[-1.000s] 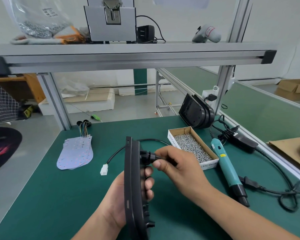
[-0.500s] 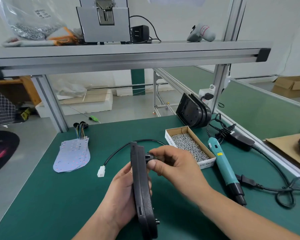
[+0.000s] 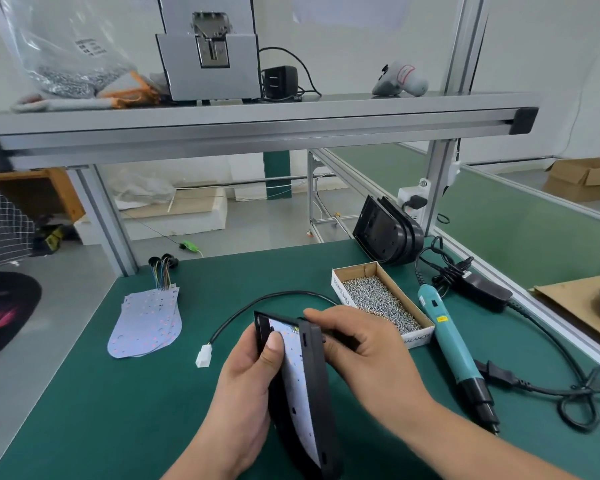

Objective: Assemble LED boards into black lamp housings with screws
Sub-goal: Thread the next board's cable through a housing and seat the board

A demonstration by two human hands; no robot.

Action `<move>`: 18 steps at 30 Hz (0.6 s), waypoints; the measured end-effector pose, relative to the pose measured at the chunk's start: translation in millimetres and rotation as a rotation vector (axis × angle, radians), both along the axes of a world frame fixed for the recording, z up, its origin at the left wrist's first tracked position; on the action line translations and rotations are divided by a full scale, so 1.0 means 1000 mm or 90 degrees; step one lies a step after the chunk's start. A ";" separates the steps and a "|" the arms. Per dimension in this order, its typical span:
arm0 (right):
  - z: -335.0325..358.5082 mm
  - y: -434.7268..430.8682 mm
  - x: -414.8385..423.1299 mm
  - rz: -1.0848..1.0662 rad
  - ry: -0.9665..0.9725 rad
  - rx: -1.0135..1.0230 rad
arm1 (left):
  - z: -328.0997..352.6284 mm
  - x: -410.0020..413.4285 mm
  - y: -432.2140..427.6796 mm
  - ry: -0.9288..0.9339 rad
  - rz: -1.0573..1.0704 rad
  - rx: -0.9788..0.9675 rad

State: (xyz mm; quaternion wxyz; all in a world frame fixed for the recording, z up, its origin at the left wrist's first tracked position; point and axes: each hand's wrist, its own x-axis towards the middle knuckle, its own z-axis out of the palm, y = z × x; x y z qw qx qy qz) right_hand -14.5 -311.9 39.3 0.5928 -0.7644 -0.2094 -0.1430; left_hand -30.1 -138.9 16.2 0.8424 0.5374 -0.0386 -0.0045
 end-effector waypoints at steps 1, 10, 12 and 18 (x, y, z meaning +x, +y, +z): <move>0.001 -0.002 0.000 0.011 -0.001 -0.009 | -0.001 0.001 0.001 -0.013 0.007 0.011; 0.007 -0.018 0.002 0.177 0.162 0.103 | -0.005 0.007 0.011 -0.081 0.060 0.062; 0.009 -0.022 0.000 0.192 0.144 0.095 | -0.004 0.006 0.011 -0.091 0.066 0.076; 0.012 -0.026 0.001 0.191 0.111 -0.005 | -0.004 0.005 0.013 -0.115 0.092 0.110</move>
